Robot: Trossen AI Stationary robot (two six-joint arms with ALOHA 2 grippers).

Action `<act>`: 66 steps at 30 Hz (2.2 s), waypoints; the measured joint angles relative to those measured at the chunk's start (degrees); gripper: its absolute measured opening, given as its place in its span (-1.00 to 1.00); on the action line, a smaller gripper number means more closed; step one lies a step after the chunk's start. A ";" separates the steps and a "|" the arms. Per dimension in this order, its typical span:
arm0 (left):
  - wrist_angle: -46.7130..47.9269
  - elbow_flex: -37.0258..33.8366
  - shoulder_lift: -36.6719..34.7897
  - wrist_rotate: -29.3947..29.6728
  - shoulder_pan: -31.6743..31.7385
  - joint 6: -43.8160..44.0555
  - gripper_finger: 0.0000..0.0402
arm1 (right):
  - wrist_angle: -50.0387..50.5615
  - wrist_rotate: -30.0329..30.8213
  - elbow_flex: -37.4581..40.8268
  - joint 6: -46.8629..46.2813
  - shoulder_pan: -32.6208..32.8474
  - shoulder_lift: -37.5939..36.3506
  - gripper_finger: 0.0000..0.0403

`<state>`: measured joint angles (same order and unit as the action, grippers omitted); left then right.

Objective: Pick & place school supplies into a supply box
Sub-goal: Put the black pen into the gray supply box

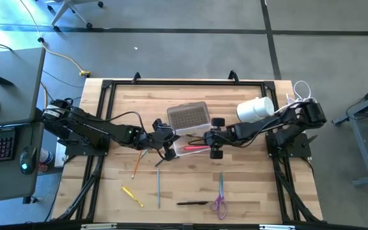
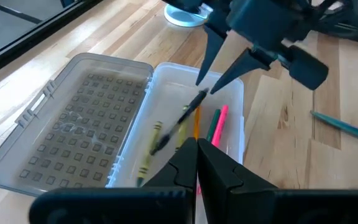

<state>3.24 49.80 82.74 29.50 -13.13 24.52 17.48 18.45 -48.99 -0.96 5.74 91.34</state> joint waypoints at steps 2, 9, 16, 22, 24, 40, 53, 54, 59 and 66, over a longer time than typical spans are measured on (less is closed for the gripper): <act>0.01 0.00 0.00 0.00 0.00 -0.01 -0.77 | -0.15 -0.44 -0.55 -0.83 0.86 -0.67 -0.54; -0.01 0.00 0.00 0.02 0.00 -0.01 -0.77 | -10.15 -15.73 -3.89 0.35 8.07 -0.76 -0.47; 0.02 0.00 0.00 0.02 0.00 -0.01 -0.77 | -19.06 -16.22 -3.85 -5.19 19.77 -0.03 -0.46; 0.35 0.00 0.00 0.04 0.00 -0.01 -0.77 | -20.37 -11.48 -3.77 -14.58 29.08 5.57 -0.46; 0.12 0.02 0.00 0.04 0.00 -0.01 -0.77 | -22.05 -10.41 -3.72 -17.10 31.75 8.43 -0.46; -0.12 0.02 0.00 0.07 0.00 0.00 -0.77 | -32.81 -9.08 -3.78 -13.13 33.21 18.27 -0.14; -0.08 0.02 0.00 0.07 0.00 -0.01 -0.77 | -35.16 -8.49 -3.98 -7.21 30.55 23.50 -0.09; -0.08 0.02 0.00 0.07 0.00 0.00 -0.77 | -34.59 -8.70 -4.06 -7.14 30.19 23.43 -0.09; -0.08 0.02 0.00 0.05 0.00 0.00 -0.77 | -32.61 -9.71 -4.07 -7.54 28.29 23.09 -0.17; -0.07 0.02 0.00 0.00 0.00 0.01 -0.77 | -30.34 -10.82 -4.05 -9.20 25.47 23.09 -0.43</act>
<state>3.16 49.82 82.74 29.50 -13.13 24.53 -12.86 7.63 -53.04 -10.16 31.21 114.43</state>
